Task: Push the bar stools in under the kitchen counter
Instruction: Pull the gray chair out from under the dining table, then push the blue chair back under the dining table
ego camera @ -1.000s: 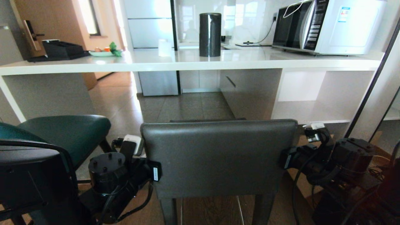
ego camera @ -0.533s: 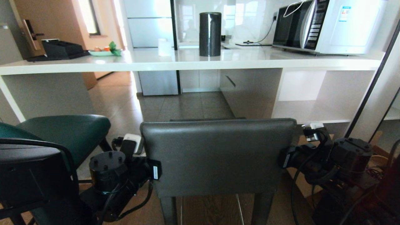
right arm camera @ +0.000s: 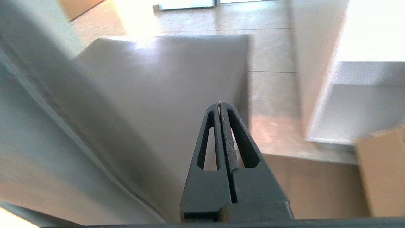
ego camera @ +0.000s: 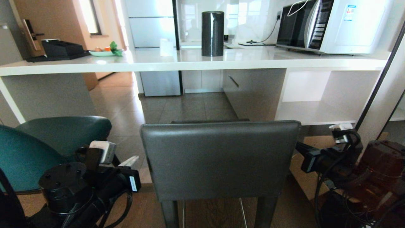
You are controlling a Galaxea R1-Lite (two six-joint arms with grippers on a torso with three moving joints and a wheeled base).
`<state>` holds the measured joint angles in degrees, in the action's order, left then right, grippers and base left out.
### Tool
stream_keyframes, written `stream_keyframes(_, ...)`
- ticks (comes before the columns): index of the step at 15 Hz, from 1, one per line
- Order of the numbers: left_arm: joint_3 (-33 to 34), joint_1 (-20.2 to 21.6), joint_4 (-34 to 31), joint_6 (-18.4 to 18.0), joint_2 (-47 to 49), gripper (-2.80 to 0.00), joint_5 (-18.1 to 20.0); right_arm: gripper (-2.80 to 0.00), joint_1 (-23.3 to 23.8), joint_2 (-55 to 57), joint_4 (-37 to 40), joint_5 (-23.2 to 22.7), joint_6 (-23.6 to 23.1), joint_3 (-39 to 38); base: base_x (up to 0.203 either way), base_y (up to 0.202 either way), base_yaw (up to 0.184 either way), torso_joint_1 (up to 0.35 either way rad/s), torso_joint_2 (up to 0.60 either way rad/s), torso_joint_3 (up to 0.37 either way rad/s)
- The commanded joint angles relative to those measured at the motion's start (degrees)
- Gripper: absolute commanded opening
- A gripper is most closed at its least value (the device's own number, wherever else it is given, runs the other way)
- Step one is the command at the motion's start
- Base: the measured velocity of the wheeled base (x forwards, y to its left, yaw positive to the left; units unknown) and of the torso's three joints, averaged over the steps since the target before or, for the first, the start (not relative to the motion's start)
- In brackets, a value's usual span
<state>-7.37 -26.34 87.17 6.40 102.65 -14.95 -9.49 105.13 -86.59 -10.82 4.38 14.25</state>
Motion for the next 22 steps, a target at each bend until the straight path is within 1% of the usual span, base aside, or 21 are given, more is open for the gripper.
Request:
stream_keyframes(1, 2.25, 0.42, 0.49, 0.75, -6.68, -2.80, -0.50, -2.80, 3.02, -4.54, -0.77, -1.27, 0.11, -2.80, 0.000, 0.000, 0.000, 0.000, 0.00, 0.000)
stream_keyframes(4, 6.33, 0.61, 0.49, 0.74, -14.45, -2.80, -0.76, -2.80, 3.70, -11.12, -0.77, -1.57, 0.25, -7.82, 0.000, 0.000, 0.000, 0.000, 0.00, 0.000)
stream_keyframes(6, 7.16, 0.76, -0.30, 0.41, -21.31, -2.80, -0.95, -2.80, 3.73, -16.27, -0.72, -1.45, 0.32, -11.21, 0.000, 0.000, 0.000, 0.000, 0.00, 0.000)
stream_keyframes(8, 7.35, 0.93, -6.03, -0.85, -30.15, -2.80, -0.98, -2.80, 3.75, -21.32, -0.19, -1.15, 0.29, -13.78, 0.000, 0.000, 0.000, 0.000, 0.00, 0.000)
stream_keyframes(9, 7.24, 1.17, -10.04, -1.34, -35.06, -2.80, -1.00, -2.80, 3.80, -24.32, 1.53, -0.96, 0.25, -14.07, 0.000, 0.000, 0.000, 0.000, 0.00, 0.000)
stream_keyframes(11, 6.46, 4.21, -18.76, -2.44, -43.80, -2.80, -0.84, -2.80, 3.80, -31.39, 7.62, -0.65, 0.04, -13.86, 0.000, 0.000, 0.000, 0.000, 0.00, 0.000)
stream_keyframes(12, 5.46, 6.10, -23.45, -3.11, -47.90, -2.80, -0.69, -2.80, 3.83, -35.50, 12.09, -0.16, -0.04, -12.80, 0.000, 0.000, 0.000, 0.000, 0.00, 0.000)
stream_keyframes(14, 2.44, 8.90, -32.71, -4.84, -54.75, -2.80, -0.33, -2.80, 3.85, -44.84, 24.84, 2.28, -0.67, -8.49, 0.000, 0.000, 0.000, 0.000, 0.00, 0.000)
stream_keyframes(17, -2.65, 13.92, -44.38, -6.80, -62.59, -2.80, 2.45, -2.80, 3.83, -62.31, 51.69, 4.77, -1.46, -0.65, 0.000, 0.000, 0.000, 0.000, 0.00, 0.000)
stream_keyframes(18, -3.81, 15.47, -48.21, -6.97, -64.94, -2.80, 4.08, -2.80, 3.81, -67.82, 61.85, 5.16, -1.55, 2.50, 0.000, 0.000, 0.000, 0.000, 0.00, 0.000)
stream_keyframes(19, -4.09, 16.66, -52.10, -7.05, -67.00, -2.80, 6.11, -2.80, 3.80, -72.09, 69.87, 5.55, -1.62, 5.69, 0.000, 0.000, 0.000, 0.000, 0.00, 0.000)
stream_keyframes(20, -4.02, 17.71, -54.37, -7.08, -69.10, -2.80, 8.08, -2.80, 3.80, -75.06, 74.27, 5.96, -1.76, 8.00, 0.000, 0.000, 0.000, 0.000, 0.00, 0.000)
stream_keyframes(21, -4.05, 19.55, -55.98, -7.13, -70.90, -2.80, 9.78, -2.80, 3.87, -77.20, 76.74, 6.32, -2.13, 9.27, 0.000, 0.000, 0.000, 0.000, 0.00, 0.000)
stream_keyframes(22, -4.36, 21.50, -58.15, -7.49, -72.63, -2.80, 11.11, -2.80, 4.16, -79.33, 79.66, 6.58, -3.48, 10.19, 0.000, 0.000, 0.000, 0.000, 0.00, 0.000)
